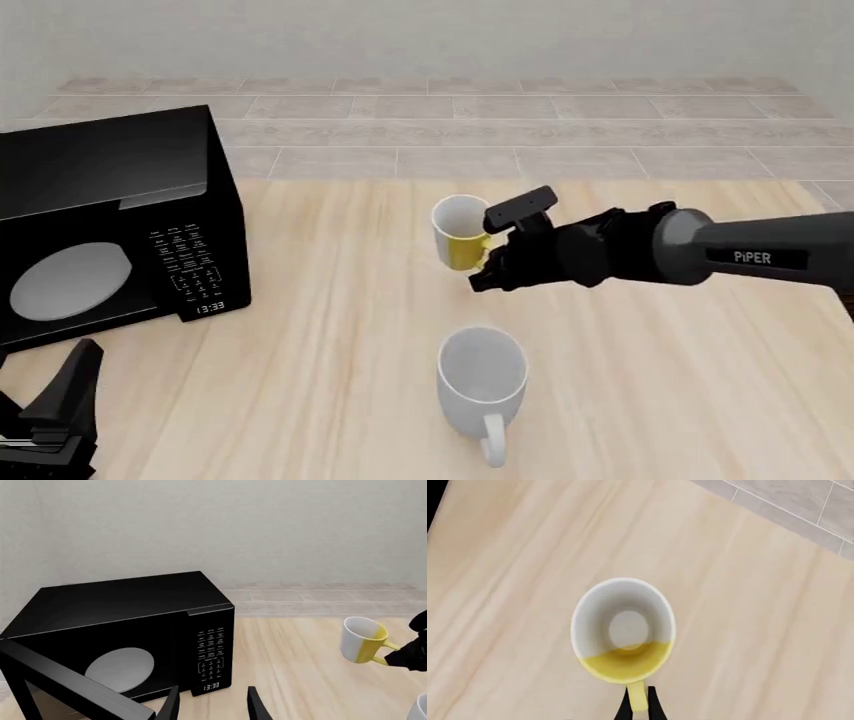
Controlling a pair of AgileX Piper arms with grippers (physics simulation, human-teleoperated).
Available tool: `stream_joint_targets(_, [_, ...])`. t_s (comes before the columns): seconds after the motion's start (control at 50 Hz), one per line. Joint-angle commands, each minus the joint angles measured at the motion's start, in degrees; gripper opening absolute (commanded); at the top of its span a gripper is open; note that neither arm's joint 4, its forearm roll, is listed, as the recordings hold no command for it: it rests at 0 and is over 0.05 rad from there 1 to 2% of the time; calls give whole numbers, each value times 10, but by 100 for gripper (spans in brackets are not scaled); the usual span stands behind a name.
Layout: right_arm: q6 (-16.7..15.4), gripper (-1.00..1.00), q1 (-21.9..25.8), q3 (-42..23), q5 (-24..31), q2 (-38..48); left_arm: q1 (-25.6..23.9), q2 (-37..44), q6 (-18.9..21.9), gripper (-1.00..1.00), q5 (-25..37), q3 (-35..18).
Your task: Put the yellow and white mug to the front of the white mug.
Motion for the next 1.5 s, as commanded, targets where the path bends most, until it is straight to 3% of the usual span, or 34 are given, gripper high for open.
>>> stream_joint_targets(0.02, [-1, -100, -12, 4, -2, 8, 0, 0, 0, 100, 0, 0])
stream_joint_targets(1.3, [11, -100, -26, 10, -19, 47, 0, 0, 0, 100, 0, 0])
stream_joint_targets(1.32, [10, 100, -27, 10, -20, 48, 0, 0, 0, 100, 0, 0])
stream_joint_targets(1.5, [10, 100, -28, 10, -15, 41, 0, 0, 0, 100, 0, 0])
